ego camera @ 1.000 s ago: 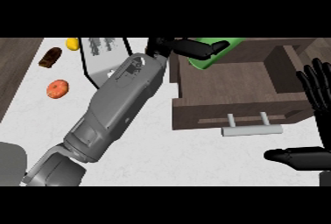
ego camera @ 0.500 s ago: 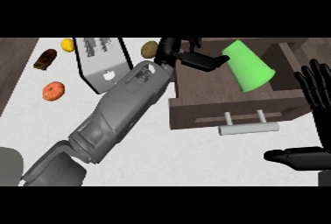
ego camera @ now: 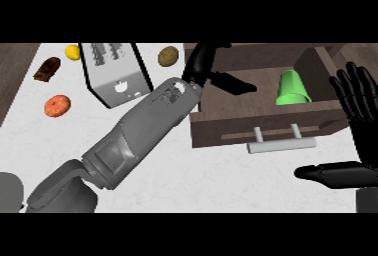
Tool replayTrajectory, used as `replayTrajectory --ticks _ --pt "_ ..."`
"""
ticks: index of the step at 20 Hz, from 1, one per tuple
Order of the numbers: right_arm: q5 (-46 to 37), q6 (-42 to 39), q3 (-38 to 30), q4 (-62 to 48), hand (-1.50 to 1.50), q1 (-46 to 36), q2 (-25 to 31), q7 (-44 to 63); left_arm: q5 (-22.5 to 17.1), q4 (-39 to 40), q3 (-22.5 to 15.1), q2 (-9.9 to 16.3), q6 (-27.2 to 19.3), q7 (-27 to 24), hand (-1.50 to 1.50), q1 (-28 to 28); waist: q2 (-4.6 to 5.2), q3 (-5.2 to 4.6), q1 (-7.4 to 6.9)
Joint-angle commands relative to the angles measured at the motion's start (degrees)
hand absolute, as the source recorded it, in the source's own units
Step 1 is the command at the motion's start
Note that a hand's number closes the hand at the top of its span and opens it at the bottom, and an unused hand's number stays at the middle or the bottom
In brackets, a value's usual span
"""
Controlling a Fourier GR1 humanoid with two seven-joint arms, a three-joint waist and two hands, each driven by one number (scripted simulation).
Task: Pick up the cup, place it into the drawer and close the drawer
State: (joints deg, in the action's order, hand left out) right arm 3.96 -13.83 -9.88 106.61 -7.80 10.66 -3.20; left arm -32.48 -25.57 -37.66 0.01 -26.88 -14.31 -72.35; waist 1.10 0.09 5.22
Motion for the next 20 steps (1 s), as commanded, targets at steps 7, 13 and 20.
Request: replayTrajectory --ticks 7,13,20 --pt "11.6 -7.0 -1.1 0.0 -1.5 -0.3 0.9 1.8 -5.1 -3.5 0.9 0.0 -3.2 -7.5 -1.5 -0.7 -0.29 -0.05 -1.17" --pt "9.5 -11.9 -2.7 3.1 1.5 4.7 5.9 -0.4 -5.4 -5.3 5.2 0.4 -1.2 -6.8 -1.5 -2.1 -1.06 -0.07 -4.14" --pt "0.3 -12.4 2.3 11.9 1.5 8.7 8.5 5.4 -6.7 -12.9 8.7 5.1 -1.0 -4.6 -1.5 2.3 -1.61 -0.14 -5.67"
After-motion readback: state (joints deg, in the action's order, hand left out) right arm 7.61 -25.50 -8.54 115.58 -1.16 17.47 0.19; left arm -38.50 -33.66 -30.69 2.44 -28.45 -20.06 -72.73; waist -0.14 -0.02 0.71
